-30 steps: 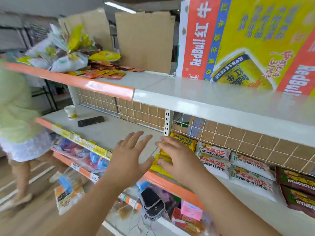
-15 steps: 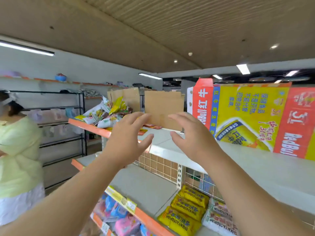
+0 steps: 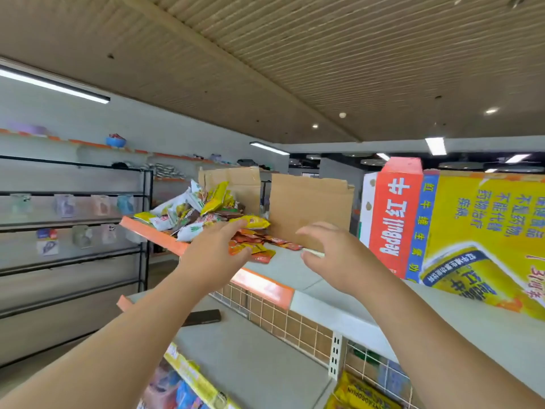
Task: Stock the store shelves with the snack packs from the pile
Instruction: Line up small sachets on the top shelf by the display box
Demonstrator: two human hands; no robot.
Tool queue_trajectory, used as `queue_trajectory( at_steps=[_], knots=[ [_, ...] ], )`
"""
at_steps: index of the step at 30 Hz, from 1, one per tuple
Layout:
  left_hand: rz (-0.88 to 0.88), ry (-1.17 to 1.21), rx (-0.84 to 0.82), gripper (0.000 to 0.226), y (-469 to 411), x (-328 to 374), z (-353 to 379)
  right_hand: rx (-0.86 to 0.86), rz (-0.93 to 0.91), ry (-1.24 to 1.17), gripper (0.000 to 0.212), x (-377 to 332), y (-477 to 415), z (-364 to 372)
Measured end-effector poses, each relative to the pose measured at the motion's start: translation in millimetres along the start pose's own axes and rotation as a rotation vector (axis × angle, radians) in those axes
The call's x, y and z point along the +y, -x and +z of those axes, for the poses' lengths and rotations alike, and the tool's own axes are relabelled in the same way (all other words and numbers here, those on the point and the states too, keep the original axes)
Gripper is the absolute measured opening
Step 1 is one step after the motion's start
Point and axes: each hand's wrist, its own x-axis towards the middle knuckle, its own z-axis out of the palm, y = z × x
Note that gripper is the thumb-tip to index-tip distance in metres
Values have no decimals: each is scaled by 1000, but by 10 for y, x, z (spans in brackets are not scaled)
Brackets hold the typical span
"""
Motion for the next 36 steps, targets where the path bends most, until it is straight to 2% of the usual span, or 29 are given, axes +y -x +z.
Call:
queue_trajectory(
  at_steps=[6, 12, 15, 18, 20, 24, 26, 31, 36],
  knots=[
    [6, 10, -199, 57, -810, -771, 506, -216, 88, 88, 35, 154, -1049, 624],
    [60, -151, -536, 60, -1525, -1187, 1018, -582, 206, 238, 43, 215, -1863, 951],
    [155, -155, -580, 52, -1695, -1198, 1233, -676, 244, 309, 46, 316, -2119, 1115],
    [261, -77, -544, 43, -1759, -1234, 1465, -649, 273, 271, 47, 511, -2174, 1375],
    [289, 16, -509, 43, -1753, -1280, 1587, -597, 292, 141, 57, 661, -2097, 1562],
    [270, 63, -515, 55, -1781, -1363, 1684, -618, 325, 10, 112, 875, -2008, 1773],
    [262, 58, -527, 56, -1778, -1367, 1673, -638, 325, -9, 116, 928, -2006, 1794],
    [292, 81, -442, 48, -1729, -1356, 1644, -635, 309, 42, 95, 792, -1982, 1629],
    [300, 124, -359, 43, -1672, -1318, 1559, -492, 342, -83, 60, 797, -1930, 1605]
  ],
)
